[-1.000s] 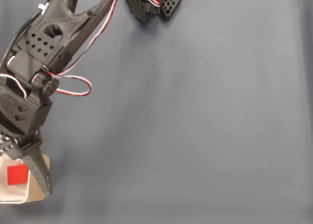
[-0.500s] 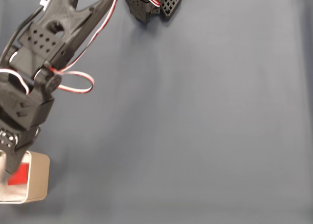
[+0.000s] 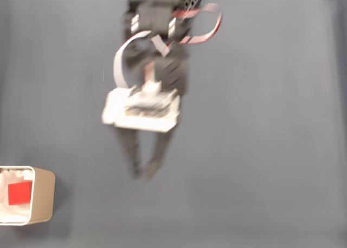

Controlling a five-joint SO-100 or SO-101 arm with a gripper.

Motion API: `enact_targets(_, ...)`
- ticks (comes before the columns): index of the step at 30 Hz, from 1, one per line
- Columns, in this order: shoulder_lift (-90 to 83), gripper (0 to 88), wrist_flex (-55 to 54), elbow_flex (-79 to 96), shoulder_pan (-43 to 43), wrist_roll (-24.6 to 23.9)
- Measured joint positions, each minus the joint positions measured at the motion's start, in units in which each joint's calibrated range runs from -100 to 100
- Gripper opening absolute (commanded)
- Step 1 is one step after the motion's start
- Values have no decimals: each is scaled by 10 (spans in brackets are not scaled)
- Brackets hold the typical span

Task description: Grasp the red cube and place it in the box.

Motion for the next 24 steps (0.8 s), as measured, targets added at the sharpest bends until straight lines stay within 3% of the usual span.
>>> enact_targets(14, -450, 0, 0, 534, -61, 0)
enact_targets(24, -709, 0, 206, 758, -58, -4)
